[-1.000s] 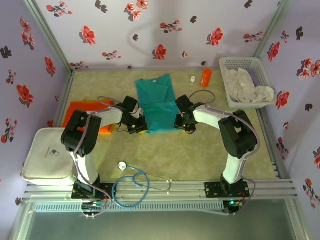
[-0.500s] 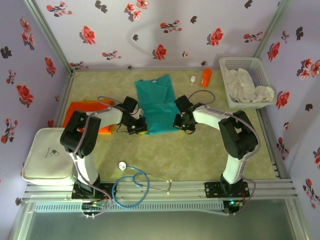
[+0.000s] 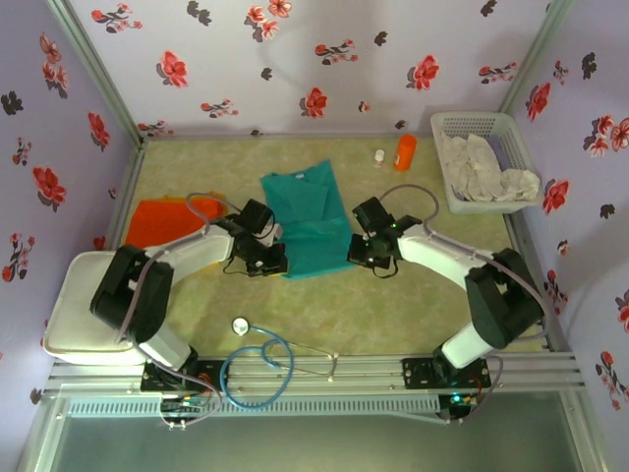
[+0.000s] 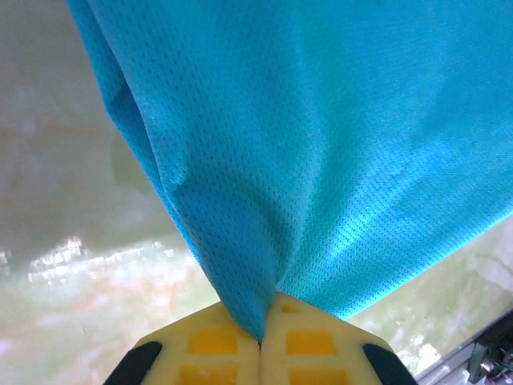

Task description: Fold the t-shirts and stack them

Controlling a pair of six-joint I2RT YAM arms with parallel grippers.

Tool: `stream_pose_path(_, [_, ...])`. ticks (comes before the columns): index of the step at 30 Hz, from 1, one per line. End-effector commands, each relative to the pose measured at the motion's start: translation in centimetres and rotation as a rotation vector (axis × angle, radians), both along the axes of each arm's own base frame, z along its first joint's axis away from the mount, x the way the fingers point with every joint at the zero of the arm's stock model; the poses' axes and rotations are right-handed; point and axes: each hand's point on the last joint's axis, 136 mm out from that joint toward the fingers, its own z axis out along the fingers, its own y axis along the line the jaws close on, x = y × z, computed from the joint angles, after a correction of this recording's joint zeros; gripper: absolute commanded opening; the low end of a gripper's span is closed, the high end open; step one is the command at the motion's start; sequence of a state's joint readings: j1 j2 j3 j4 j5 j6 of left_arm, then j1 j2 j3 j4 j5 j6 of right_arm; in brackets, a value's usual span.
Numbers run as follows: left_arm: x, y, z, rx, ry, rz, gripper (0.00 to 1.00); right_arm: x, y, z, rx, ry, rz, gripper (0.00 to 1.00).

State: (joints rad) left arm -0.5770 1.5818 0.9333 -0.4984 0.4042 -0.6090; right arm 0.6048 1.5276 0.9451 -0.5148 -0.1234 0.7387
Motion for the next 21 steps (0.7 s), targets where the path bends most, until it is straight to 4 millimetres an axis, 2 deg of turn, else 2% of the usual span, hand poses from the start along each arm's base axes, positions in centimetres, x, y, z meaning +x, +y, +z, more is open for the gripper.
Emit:
stream_pose_path(1, [-2.4, 1.2, 0.4, 0.044, 0.039, 0.047, 0.00, -2.5, -0.9, 0.4, -0.031, 0.023, -0.007, 0.00])
stream_pose_path(5, [-4.2, 1.3, 2.2, 0.060, 0.029, 0.054, 0.00, -3.9, -1.0, 2.3, -0.010, -0.001, -0.025, 0.00])
stream_pose_path(9, [-5.2, 2.3, 4.0, 0.062, 0.020, 0.109, 0.00, -4.3, -1.7, 5.1, 0.008, -0.055, -0.055, 0.00])
stream_pose_path(15, [-5.9, 3.0, 6.8, 0.033, 0.024, 0.181, 0.00, -3.7, -2.0, 8.9, 0.034, -0.135, -0.068, 0.00])
stream_pose_path(21, [-5.7, 3.1, 8.9, 0.031, 0.009, 0.190, 0.00, -2.3, -1.7, 11.2, 0.021, -0.191, -0.062, 0.00])
